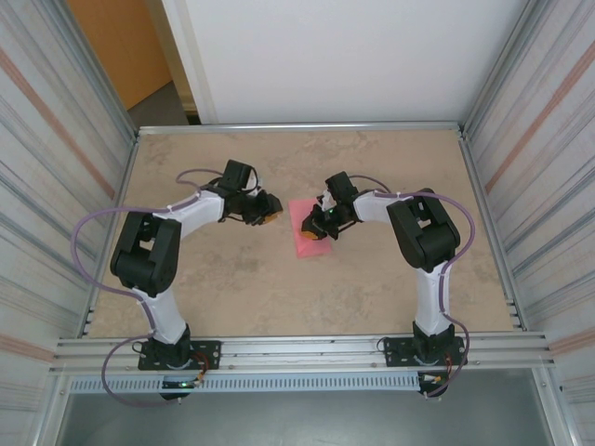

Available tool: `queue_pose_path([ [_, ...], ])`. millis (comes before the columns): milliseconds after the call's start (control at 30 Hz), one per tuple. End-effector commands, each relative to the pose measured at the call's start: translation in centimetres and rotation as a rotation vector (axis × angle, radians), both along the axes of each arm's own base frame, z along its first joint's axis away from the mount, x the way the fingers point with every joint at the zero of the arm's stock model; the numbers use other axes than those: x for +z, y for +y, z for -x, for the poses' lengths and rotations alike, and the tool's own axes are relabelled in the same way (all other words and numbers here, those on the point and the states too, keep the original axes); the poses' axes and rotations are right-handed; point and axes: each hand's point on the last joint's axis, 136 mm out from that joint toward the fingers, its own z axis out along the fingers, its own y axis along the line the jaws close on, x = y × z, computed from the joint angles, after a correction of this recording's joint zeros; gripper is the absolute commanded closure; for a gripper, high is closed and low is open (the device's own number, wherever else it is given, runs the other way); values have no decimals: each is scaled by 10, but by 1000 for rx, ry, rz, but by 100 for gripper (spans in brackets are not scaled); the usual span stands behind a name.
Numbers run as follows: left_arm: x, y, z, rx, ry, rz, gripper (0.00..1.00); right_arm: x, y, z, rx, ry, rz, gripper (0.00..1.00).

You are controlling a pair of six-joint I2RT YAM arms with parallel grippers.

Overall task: Fold a paper plane with a square sheet of paper (pick it up from the middle)
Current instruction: Fold the triangle a second time at the center of the table.

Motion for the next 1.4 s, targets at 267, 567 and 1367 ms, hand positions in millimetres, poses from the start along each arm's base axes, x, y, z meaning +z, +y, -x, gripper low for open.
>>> queue_pose_path([
  [267, -6, -45, 25, -127, 7, 28, 95, -52, -32, 22, -19, 147, 233, 100],
  [567, -25, -55, 24, -151, 45, 18, 100, -53, -30, 22, -21, 149, 224, 100],
  [1367, -72, -40, 34, -174, 175, -174, 100, -12, -15, 5, -54, 46, 52, 100],
])
